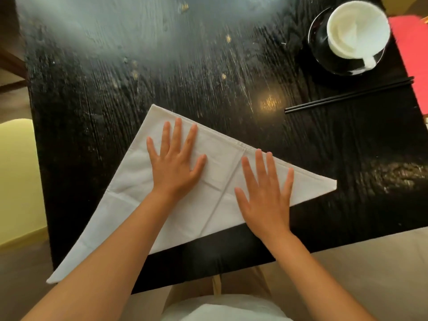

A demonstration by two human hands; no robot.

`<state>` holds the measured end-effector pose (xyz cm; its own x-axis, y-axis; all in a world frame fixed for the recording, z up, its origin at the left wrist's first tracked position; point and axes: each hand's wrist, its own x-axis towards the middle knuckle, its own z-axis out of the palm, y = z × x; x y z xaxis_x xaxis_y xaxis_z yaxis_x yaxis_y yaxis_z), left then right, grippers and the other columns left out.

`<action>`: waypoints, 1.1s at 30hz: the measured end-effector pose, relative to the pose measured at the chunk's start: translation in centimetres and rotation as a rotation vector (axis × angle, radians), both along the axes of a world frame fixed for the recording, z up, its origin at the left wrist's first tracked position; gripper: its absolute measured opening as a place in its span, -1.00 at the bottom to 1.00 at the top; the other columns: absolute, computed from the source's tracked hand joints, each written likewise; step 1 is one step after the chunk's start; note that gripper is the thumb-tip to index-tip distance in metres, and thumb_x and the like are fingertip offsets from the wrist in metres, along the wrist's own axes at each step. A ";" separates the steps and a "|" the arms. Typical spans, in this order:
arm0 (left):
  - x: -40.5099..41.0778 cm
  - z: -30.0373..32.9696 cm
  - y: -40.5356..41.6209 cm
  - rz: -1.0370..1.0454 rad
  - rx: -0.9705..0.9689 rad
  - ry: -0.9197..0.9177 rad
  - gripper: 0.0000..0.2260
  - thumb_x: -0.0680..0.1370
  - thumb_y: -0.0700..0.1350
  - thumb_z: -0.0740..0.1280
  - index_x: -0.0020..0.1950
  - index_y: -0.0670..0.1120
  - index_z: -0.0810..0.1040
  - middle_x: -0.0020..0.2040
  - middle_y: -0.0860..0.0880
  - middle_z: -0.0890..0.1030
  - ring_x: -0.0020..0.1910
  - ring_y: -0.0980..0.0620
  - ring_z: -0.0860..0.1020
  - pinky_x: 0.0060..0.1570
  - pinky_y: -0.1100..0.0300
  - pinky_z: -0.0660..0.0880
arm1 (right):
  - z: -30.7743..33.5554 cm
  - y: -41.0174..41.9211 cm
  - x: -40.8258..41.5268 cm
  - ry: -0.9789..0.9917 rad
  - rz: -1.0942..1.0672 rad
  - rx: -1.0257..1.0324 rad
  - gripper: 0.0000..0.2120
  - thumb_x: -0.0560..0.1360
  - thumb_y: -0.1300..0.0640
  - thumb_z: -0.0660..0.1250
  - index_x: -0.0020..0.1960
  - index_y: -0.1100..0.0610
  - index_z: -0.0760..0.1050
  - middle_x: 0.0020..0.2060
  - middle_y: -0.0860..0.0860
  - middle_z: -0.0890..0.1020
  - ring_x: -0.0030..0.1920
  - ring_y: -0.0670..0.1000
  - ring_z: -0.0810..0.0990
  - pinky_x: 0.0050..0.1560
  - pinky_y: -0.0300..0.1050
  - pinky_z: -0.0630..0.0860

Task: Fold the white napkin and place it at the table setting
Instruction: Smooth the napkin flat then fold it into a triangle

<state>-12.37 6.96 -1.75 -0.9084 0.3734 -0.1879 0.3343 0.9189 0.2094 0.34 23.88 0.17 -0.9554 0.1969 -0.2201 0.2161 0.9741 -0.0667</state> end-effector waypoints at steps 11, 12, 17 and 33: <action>-3.4 0.8 0.2 0.322 0.027 0.100 -0.45 0.60 0.09 -0.01 0.54 -0.06 -0.04 0.57 -0.04 -0.01 0.53 0.01 -0.07 0.40 -0.27 -0.23 | -1.4 -2.2 -0.6 -0.013 0.063 0.007 -0.40 0.55 -0.16 -0.12 0.53 -0.01 -0.15 0.54 0.06 -0.06 0.52 0.10 -0.12 0.43 0.32 -0.09; -1.0 1.1 1.2 0.305 0.091 0.101 -0.46 0.59 0.09 -0.02 0.54 -0.04 -0.04 0.57 -0.06 0.00 0.53 0.00 -0.07 0.39 -0.26 -0.25 | -1.5 -2.2 -0.5 -0.009 0.060 0.007 -0.40 0.55 -0.15 -0.11 0.53 -0.01 -0.15 0.54 0.05 -0.06 0.52 0.10 -0.12 0.43 0.32 -0.08; 10.0 0.6 3.0 0.036 0.013 -0.006 -0.51 0.61 0.09 -0.12 0.54 0.04 -0.01 0.56 -0.08 0.03 0.53 -0.07 -0.02 0.42 -0.22 -0.14 | -1.5 -2.1 -0.6 0.000 0.058 0.007 -0.43 0.56 -0.07 -0.10 0.53 -0.02 -0.15 0.54 0.05 -0.06 0.52 0.08 -0.13 0.43 0.32 -0.06; 14.4 0.3 -14.4 0.547 -0.093 -0.080 -0.42 0.54 0.19 -0.03 0.53 0.07 -0.08 0.56 -0.12 0.01 0.53 -0.12 -0.05 0.42 -0.25 -0.04 | 0.3 -8.0 -2.3 0.028 0.208 -0.073 -0.35 0.53 -0.19 -0.03 0.53 -0.05 -0.17 0.53 0.07 -0.15 0.51 0.14 -0.21 0.40 0.35 -0.21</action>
